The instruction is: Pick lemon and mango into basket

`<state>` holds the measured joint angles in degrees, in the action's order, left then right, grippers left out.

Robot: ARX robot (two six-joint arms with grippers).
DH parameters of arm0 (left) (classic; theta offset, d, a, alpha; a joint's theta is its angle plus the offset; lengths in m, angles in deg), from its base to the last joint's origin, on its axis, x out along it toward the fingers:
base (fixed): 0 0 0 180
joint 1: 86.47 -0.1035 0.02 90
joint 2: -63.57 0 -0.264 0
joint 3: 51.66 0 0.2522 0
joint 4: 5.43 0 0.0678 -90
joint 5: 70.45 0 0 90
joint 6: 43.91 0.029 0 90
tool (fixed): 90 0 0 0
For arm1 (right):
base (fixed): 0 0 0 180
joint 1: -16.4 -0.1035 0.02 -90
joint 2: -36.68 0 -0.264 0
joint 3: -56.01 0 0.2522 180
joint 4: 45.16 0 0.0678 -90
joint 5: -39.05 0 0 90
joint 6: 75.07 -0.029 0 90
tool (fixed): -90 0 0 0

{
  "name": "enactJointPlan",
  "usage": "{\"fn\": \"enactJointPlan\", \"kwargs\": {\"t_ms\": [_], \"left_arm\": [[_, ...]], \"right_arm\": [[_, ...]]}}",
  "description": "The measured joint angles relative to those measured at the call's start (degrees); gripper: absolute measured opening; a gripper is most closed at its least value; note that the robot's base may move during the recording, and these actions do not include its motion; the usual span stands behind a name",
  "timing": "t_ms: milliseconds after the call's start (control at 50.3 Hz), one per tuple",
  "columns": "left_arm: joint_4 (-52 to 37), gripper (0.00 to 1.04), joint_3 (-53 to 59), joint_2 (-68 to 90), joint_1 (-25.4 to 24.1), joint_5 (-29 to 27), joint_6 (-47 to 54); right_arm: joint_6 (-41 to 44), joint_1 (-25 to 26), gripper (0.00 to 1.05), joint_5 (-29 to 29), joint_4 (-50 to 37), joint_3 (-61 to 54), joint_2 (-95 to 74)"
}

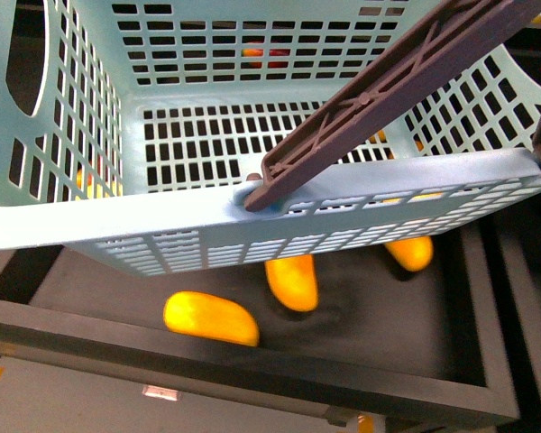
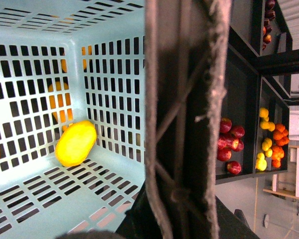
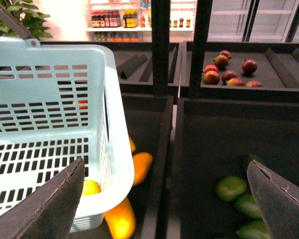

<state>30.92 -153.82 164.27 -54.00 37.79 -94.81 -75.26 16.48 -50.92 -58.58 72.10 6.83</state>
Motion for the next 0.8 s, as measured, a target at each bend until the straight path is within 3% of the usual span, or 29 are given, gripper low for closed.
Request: {"fn": "enactJointPlan", "kwargs": {"t_ms": [796], "left_arm": [[0.0, 0.05, 0.0, 0.0, 0.0, -0.1, 0.1]], "right_arm": [[0.0, 0.0, 0.96, 0.0, 0.0, 0.0, 0.0]]}}
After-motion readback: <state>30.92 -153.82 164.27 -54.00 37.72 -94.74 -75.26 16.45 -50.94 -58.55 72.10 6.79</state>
